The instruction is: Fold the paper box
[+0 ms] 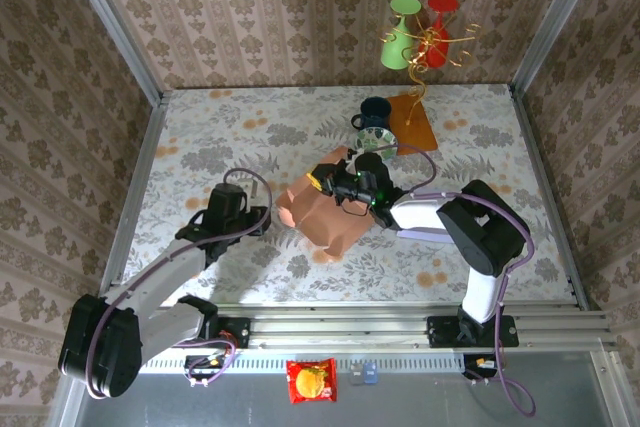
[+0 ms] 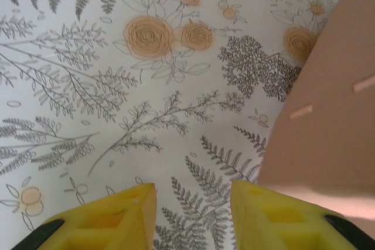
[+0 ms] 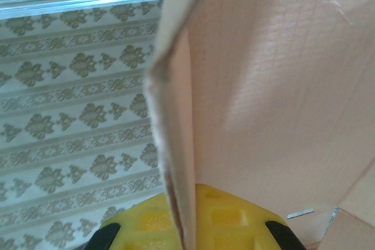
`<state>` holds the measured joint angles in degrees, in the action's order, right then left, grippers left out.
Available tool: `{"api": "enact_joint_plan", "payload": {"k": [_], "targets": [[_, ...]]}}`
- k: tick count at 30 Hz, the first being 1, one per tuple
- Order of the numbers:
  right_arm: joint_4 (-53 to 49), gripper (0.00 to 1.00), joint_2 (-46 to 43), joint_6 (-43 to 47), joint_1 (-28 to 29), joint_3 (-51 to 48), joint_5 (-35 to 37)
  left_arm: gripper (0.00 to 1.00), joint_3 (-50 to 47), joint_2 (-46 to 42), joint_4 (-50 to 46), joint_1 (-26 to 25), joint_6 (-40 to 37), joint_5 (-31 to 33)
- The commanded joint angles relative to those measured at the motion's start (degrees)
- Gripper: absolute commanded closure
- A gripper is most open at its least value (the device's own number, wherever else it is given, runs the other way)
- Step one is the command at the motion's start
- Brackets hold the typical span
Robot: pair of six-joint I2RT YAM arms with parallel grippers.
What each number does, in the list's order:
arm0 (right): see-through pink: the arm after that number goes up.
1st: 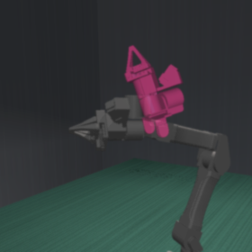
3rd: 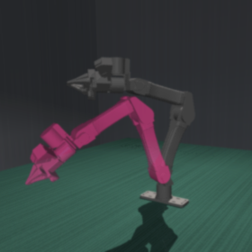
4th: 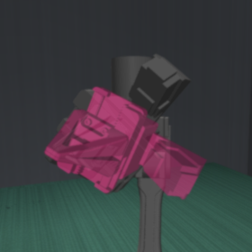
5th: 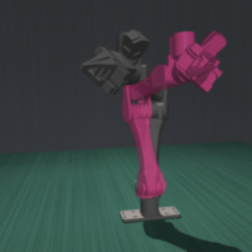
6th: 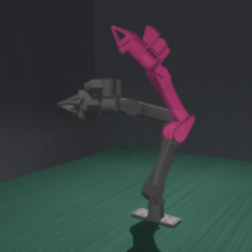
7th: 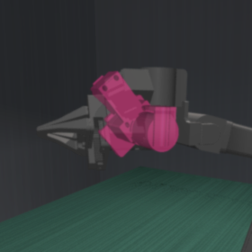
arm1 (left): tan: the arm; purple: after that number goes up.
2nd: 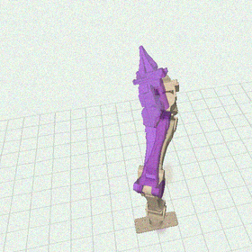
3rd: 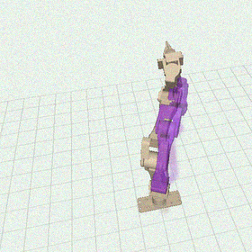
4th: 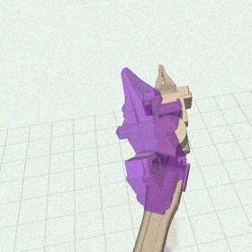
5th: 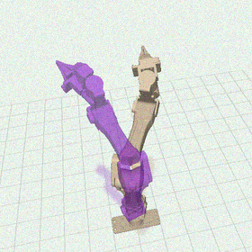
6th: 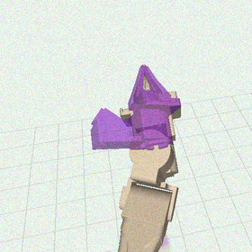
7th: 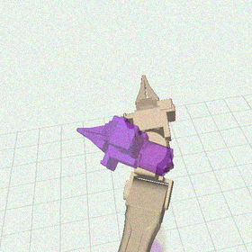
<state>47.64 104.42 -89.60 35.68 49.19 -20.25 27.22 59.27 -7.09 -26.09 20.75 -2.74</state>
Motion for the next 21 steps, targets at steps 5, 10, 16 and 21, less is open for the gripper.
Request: {"api": "enact_joint_plan", "payload": {"k": [5,10,16,21], "targets": [[12.43,1.0,2.43,0.73,-0.72,-4.33,-4.96,0.61,-1.87,0.14,2.97,-2.54,-3.43,0.99],[16.92,1.0,5.55,0.43,-1.21,-5.64,-5.55,0.61,-3.52,0.24,4.41,-4.03,-3.66,1.54],[17.2,1.0,7.06,1.17,-1.32,-5.77,-6.09,0.58,-6.89,-0.46,8.38,-5.32,-3.1,1.55],[16.14,1.0,7.45,1.34,-1.31,-5.38,-6.19,0.55,-8.73,-0.54,12.01,-6.07,-3.86,1.08]]}}
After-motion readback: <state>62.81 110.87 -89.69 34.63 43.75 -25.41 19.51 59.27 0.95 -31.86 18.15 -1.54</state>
